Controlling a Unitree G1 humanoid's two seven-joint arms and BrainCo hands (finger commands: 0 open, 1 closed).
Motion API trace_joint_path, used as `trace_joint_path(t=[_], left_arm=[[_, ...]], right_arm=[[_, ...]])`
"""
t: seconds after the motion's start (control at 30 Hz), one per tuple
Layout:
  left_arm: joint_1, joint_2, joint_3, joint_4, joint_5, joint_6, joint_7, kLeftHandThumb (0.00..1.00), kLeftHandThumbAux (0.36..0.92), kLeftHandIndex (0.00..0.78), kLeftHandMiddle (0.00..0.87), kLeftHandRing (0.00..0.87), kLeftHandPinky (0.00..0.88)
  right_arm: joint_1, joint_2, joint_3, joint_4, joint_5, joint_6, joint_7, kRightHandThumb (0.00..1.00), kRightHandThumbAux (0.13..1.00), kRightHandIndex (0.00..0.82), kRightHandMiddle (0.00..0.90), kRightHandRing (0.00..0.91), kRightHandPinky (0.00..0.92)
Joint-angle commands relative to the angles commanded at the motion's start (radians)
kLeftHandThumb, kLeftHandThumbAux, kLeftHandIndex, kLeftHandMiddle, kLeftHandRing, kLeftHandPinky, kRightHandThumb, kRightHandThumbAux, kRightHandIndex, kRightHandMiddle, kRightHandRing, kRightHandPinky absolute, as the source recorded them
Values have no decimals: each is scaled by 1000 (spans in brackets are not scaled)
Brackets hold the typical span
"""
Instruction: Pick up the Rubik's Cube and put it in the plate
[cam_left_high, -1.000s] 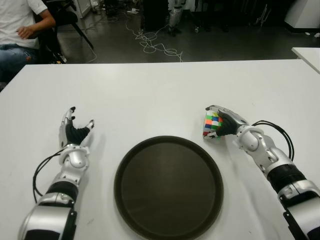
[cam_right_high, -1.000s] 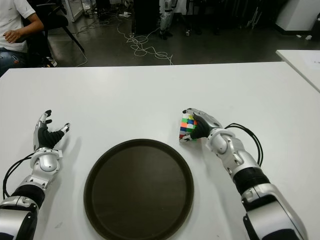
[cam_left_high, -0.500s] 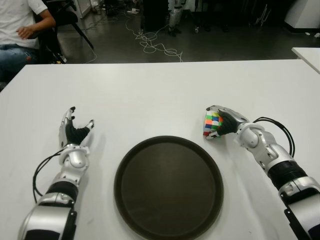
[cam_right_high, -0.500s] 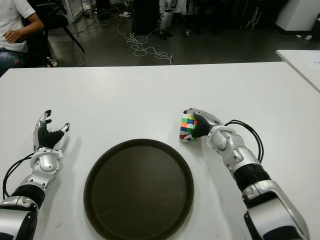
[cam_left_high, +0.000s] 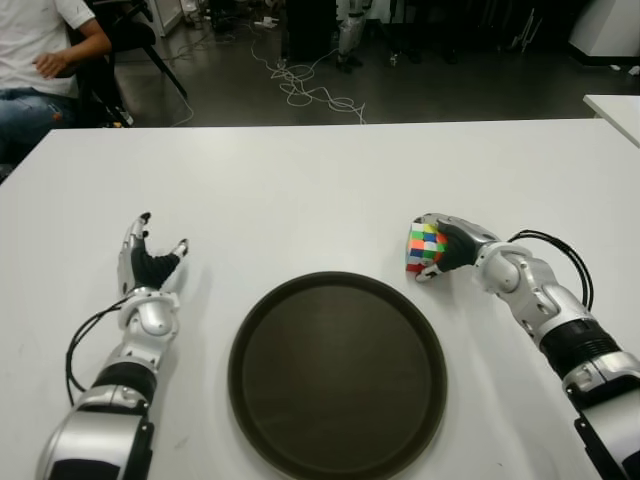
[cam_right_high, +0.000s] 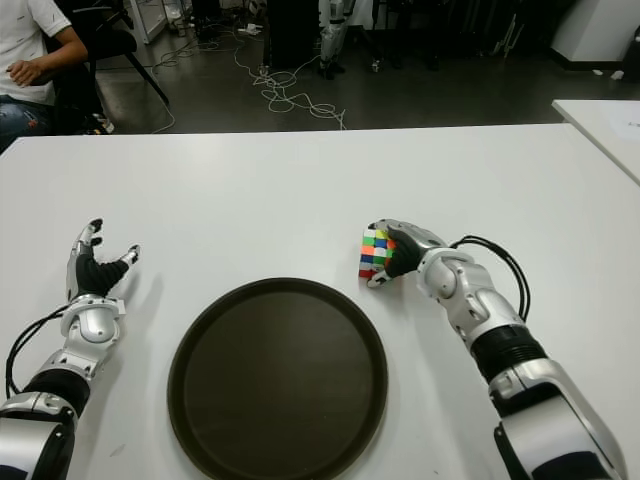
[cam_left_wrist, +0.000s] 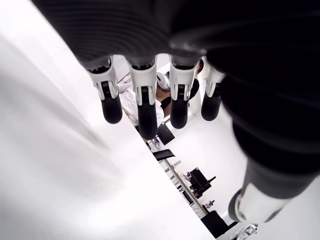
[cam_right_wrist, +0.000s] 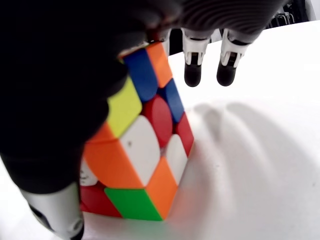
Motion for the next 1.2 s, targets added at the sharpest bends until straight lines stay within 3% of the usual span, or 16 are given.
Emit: trace_joint_path(t=[0.7,1.0,1.2], left_arm=[[-2,3,-4,3,1,1,-1,172,704,93,143,140,145],[-3,0,0,8,-2,4,6,173,699,92,129,116,96],[-4,-1,-1,9,0,-2,13,182,705,94,135,130,128]], right_arm=[[2,-9,-2,-44,4,48,45,0,744,0,3,8,6],[-2,-17,2,-67,-1,82,95,0,708,0,27,23,14],[-6,-21,7,-63,-7,76,104,0,704,0,25,26,13]])
